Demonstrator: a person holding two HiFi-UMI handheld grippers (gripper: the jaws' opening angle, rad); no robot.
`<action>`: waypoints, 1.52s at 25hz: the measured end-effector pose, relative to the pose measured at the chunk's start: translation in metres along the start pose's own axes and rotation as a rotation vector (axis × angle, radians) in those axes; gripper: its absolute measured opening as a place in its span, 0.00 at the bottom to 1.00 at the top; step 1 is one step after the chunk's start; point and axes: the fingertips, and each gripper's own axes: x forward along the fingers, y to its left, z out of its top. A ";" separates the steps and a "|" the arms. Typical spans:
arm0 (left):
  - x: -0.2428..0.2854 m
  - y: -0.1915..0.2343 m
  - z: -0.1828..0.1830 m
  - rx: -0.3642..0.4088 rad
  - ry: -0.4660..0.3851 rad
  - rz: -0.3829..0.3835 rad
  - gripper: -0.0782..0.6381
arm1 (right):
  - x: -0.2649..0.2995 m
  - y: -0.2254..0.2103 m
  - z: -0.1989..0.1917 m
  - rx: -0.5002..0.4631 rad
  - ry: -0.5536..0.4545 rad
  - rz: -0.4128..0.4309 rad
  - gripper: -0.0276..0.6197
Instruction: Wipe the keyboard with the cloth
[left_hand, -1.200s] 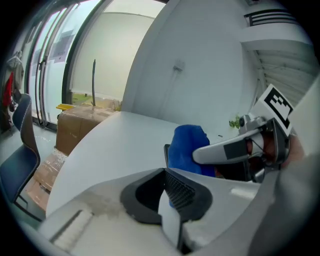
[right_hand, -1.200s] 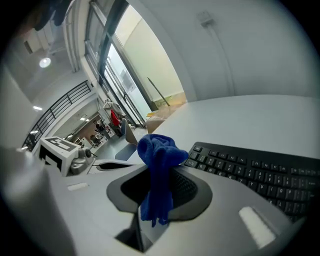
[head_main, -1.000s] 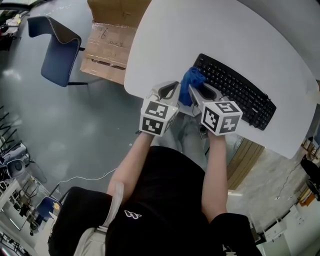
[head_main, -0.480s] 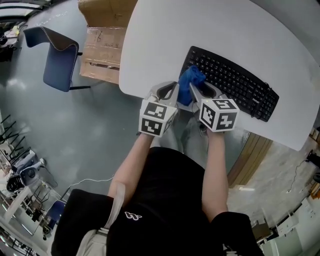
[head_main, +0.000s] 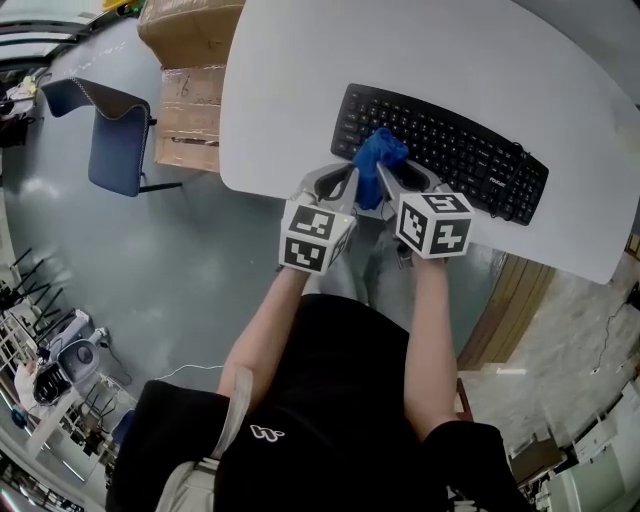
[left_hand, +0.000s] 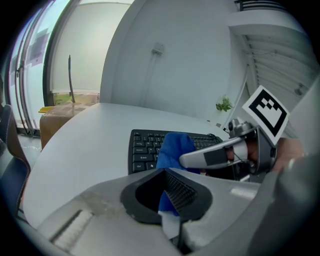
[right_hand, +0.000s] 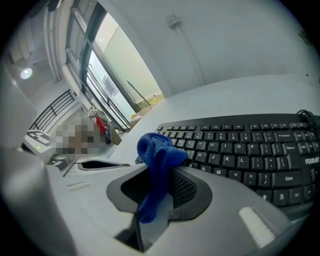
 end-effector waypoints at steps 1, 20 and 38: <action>0.002 -0.005 0.001 0.005 0.001 -0.004 0.11 | -0.004 -0.003 0.000 0.003 -0.003 -0.002 0.20; 0.038 -0.082 0.008 0.070 0.030 -0.051 0.11 | -0.062 -0.069 -0.009 0.054 -0.041 -0.040 0.20; 0.076 -0.162 0.013 0.133 0.043 -0.132 0.11 | -0.125 -0.133 -0.013 0.087 -0.086 -0.108 0.20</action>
